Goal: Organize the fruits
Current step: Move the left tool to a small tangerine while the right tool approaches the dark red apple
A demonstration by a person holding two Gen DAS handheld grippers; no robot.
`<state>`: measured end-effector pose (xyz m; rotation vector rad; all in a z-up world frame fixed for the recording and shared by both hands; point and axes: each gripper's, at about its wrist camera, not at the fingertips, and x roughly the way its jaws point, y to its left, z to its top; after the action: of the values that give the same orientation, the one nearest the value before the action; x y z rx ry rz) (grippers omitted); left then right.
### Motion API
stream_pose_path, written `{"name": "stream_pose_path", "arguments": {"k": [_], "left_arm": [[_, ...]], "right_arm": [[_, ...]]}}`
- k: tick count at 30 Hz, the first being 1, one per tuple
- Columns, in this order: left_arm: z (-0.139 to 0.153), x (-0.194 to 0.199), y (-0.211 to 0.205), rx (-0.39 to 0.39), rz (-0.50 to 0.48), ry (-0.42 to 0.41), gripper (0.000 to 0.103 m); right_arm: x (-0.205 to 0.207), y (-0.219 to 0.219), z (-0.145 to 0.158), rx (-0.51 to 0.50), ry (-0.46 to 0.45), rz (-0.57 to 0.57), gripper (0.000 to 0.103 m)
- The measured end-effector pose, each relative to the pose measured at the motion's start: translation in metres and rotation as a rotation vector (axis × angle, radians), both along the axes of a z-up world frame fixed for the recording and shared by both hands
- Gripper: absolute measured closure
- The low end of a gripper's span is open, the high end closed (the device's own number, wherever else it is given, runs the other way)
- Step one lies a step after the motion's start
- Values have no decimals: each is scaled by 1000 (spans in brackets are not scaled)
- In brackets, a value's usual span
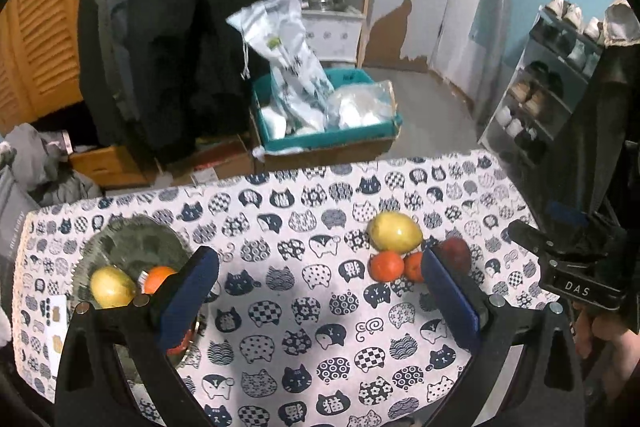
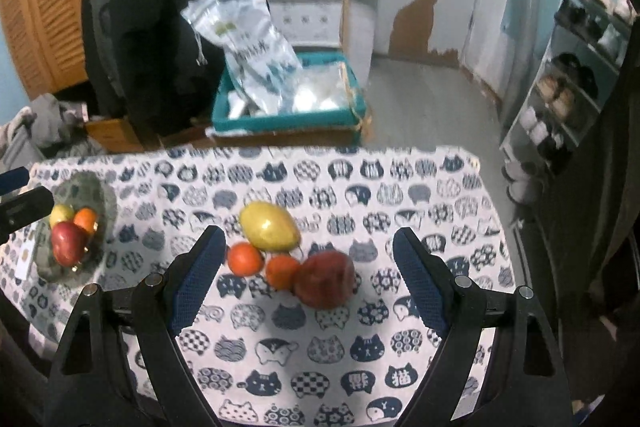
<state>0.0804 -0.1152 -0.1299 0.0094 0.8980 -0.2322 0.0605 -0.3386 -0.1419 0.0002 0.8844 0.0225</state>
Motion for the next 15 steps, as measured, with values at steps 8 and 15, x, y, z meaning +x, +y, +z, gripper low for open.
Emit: {"name": "stream_pose_path", "arguments": {"k": [8, 15], "left_arm": [[-48, 23, -15, 20, -4, 106, 1], [-84, 38, -26, 43, -8, 165, 1]], "right_arm": [[18, -12, -44, 34, 123, -7, 18], [33, -19, -83, 68, 211, -14, 18]]}}
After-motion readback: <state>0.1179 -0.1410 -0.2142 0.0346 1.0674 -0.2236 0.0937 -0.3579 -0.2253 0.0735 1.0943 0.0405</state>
